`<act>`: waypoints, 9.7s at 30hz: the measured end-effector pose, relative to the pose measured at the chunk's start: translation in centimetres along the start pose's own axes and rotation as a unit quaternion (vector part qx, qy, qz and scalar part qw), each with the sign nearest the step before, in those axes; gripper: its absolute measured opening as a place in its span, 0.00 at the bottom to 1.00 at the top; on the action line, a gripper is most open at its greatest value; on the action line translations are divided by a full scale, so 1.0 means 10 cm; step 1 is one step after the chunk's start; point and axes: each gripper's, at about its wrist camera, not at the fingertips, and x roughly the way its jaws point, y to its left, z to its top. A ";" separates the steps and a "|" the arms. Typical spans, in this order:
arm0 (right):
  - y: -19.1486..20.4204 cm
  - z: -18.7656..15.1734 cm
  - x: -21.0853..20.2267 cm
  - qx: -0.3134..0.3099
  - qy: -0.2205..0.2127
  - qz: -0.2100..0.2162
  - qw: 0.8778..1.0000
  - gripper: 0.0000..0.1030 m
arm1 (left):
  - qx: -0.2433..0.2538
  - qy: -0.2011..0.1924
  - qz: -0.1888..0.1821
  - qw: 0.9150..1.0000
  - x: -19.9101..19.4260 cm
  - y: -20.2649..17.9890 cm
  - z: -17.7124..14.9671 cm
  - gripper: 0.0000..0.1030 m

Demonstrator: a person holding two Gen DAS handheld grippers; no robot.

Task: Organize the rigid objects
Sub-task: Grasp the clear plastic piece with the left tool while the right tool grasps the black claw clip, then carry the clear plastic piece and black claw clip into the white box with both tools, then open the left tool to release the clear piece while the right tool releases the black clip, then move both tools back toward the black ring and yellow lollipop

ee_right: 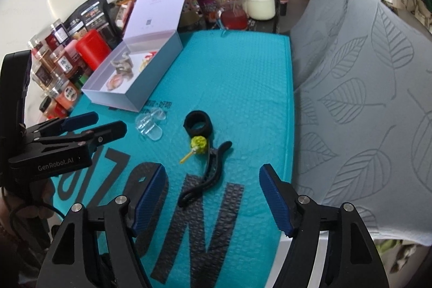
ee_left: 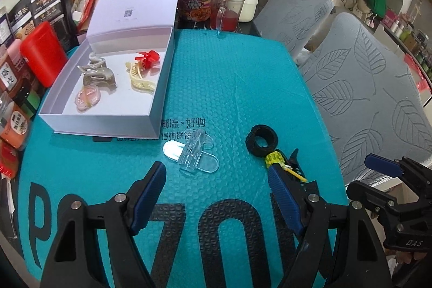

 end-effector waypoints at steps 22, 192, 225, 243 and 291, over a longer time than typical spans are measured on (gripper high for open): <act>-0.04 -0.04 0.72 0.042 0.060 -0.016 0.997 0.71 | 0.044 0.074 -0.037 0.996 0.96 0.15 0.15 0.76; 1.78 1.94 1.15 -0.044 0.000 0.049 0.998 0.19 | 0.078 -0.083 0.029 0.993 -0.06 1.91 1.60 0.75; 1.61 2.33 2.15 -0.030 0.009 0.047 0.998 0.19 | 0.061 -0.035 0.038 0.997 0.91 2.19 1.85 0.75; 1.62 2.32 2.27 -0.029 0.017 0.041 0.999 0.22 | 0.029 0.018 0.041 0.999 1.15 2.24 1.84 0.75; 1.70 1.95 0.46 -0.056 -0.096 0.035 0.993 0.27 | 0.022 -0.099 0.059 0.993 -0.65 1.53 1.56 0.75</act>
